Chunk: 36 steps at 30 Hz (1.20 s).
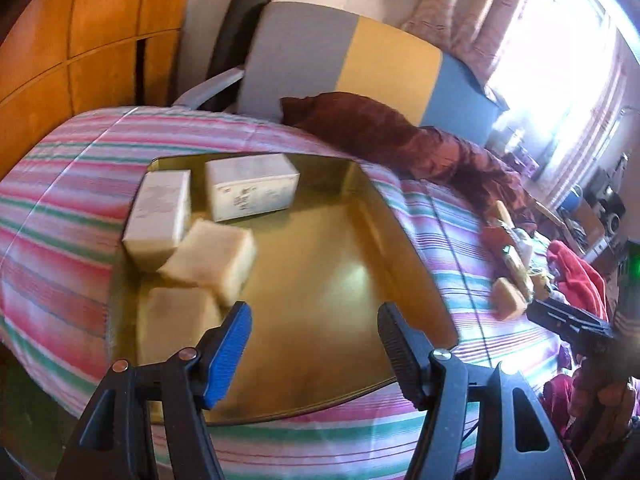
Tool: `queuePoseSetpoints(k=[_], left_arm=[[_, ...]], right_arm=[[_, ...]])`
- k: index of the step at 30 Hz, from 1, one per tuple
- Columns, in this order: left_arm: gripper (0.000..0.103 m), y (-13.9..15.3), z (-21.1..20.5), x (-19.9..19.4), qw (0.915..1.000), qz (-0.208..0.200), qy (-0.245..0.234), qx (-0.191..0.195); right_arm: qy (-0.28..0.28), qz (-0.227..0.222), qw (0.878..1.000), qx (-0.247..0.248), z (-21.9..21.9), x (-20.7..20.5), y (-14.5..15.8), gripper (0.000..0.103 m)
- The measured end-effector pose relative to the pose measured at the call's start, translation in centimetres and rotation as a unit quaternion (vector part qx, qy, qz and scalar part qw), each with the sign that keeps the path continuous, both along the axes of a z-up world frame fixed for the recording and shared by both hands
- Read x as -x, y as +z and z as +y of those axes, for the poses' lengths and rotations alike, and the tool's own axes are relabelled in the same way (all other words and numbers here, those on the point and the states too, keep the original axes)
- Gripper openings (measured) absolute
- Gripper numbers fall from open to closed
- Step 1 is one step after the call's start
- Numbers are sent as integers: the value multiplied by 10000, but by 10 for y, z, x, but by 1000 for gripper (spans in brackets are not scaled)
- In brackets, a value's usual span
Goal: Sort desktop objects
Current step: 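Move the right tool back to the pile and grasp the purple snack packet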
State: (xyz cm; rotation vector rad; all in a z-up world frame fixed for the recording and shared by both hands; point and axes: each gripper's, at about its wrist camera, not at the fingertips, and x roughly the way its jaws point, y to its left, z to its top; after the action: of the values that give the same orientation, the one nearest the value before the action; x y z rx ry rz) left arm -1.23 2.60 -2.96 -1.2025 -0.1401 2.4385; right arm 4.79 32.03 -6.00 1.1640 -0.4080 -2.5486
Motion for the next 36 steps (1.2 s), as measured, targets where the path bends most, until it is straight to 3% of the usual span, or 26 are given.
queuePoseSetpoints(k=[5, 12, 18, 21, 29, 36], left_arm=[[66, 7, 27, 2, 9993, 23, -360, -39], [67, 17, 85, 3, 9936, 40, -1126, -20], [67, 19, 144, -7, 9822, 53, -1872, 147], [67, 16, 168, -14, 9761, 20, -2162, 209], [67, 2, 211, -25, 9622, -145, -2693, 382], [67, -5, 227, -23, 9575, -268, -2839, 426]], right_arm=[[-556, -312, 9978, -172, 67, -22, -16, 102], [-1375, -975, 9843, -518, 171, -61, -45, 101], [-1320, -1813, 9715, -768, 233, -66, -76, 100], [-1330, -2281, 9623, -661, 261, -62, -97, 99], [-1098, -2723, 9547, -490, 277, -45, -121, 91], [-895, -2841, 9523, -658, 276, -38, -128, 91]])
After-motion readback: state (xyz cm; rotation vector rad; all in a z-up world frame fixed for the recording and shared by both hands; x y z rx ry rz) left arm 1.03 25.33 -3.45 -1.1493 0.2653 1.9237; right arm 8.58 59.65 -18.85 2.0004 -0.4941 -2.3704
